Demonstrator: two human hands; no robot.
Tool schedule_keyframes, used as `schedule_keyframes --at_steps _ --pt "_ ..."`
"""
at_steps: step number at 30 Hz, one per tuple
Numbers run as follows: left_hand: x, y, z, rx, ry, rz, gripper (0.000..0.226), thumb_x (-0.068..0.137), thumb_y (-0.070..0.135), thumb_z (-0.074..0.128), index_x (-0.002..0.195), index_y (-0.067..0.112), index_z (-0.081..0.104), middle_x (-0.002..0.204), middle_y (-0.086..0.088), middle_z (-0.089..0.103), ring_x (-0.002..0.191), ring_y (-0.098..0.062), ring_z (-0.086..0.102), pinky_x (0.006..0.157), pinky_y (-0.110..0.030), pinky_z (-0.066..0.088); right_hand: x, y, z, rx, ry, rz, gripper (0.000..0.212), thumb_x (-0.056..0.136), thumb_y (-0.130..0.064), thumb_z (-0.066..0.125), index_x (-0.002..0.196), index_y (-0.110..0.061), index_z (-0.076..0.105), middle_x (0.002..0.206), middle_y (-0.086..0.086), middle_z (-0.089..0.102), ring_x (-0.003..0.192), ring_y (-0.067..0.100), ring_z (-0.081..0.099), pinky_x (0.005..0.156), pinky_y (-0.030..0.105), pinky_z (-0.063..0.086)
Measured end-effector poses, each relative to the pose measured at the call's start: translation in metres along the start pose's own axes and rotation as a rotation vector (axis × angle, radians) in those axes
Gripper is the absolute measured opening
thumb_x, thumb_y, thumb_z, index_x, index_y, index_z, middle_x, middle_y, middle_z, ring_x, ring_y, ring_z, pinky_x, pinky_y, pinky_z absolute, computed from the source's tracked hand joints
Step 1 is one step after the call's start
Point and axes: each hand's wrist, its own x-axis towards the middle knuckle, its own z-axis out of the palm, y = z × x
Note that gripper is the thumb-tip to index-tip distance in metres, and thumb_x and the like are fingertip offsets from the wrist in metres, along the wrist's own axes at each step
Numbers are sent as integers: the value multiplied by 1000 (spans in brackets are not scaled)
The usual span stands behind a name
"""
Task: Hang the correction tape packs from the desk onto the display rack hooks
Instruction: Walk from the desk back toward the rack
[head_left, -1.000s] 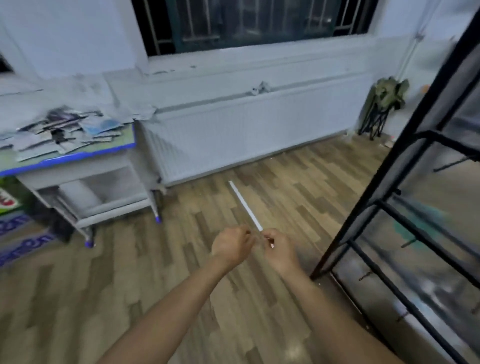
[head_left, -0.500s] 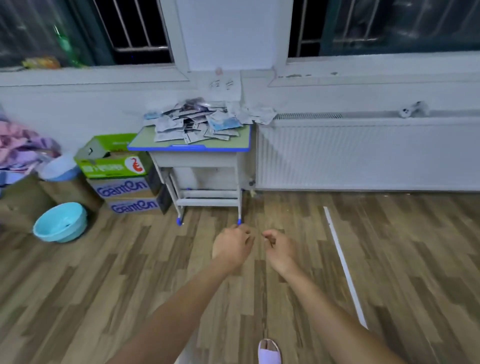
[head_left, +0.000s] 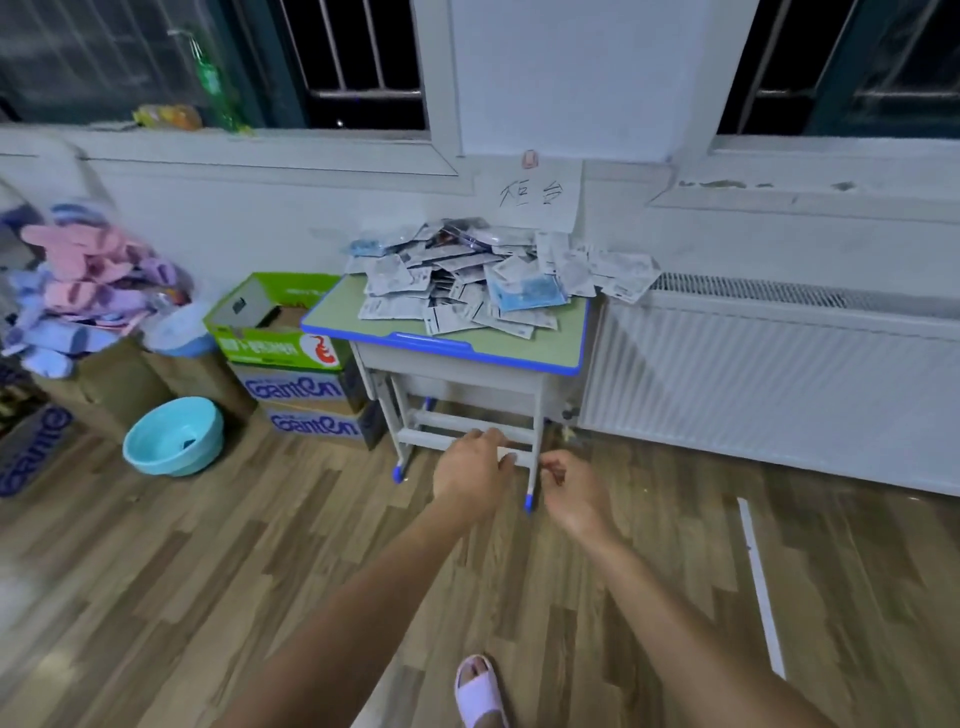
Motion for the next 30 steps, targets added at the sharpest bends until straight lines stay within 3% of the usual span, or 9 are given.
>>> schedule_keyframes --at_steps 5,10,13,16,19,22,23,27,30 --pt "101 -17 -6 -2 3 -4 34 97 36 47 123 16 55 119 -6 61 108 -24 57 87 -34 46 98 -23 10 39 9 10 24 93 -9 52 114 -12 63 114 2 66 105 16 61 91 25 45" --pt "198 -27 -18 25 -37 20 37 98 37 46 128 16 51 120 -8 57 109 -26 56 89 -36 47 187 -45 13 78 53 102 27 95 -11 50 121 -9 57 122 6 61 114 21 57 98 31 43" --pt "244 -32 -17 18 -69 23 40 99 36 46 132 15 48 126 -8 54 114 -26 52 91 -35 45 232 -51 12 95 89 178 28 95 -14 50 122 -10 54 120 5 61 110 20 57 89 26 40" --pt "292 -36 -12 36 -97 42 41 99 36 47 134 16 46 130 -7 51 120 -25 47 95 -36 43 282 -52 13 170 124 259 31 94 -14 50 124 -10 51 115 6 61 101 20 56 86 29 43" --pt "344 -37 -7 47 -96 55 41 98 34 47 135 16 46 132 -8 49 121 -26 45 96 -37 41 337 -51 15 302 167 359 38 92 -15 50 129 -11 46 101 2 58 89 18 53 74 27 40" --pt "399 -36 -2 72 -116 44 41 98 33 46 136 17 44 135 -8 47 123 -26 43 97 -36 39 389 -47 16 407 200 453 41 91 -19 53 129 -9 42 106 7 60 84 19 55 61 25 41" --pt "417 -35 0 75 -119 37 42 98 33 46 137 17 44 136 -8 46 124 -25 42 98 -36 38 405 -45 16 418 206 476 42 91 -19 55 129 -8 40 106 7 58 85 21 55 62 27 42" --pt "476 -32 10 100 -102 44 45 98 31 48 139 16 40 140 -7 42 128 -24 38 105 -32 33 457 -37 13 270 299 457 51 86 -10 61 130 2 40 125 22 50 112 38 52 90 46 47" --pt "506 -29 17 99 -88 -11 51 98 35 47 142 13 33 145 -10 36 132 -27 33 109 -35 30 483 -34 5 86 282 417 60 83 -11 66 136 -2 39 133 20 42 124 36 41 100 47 42"
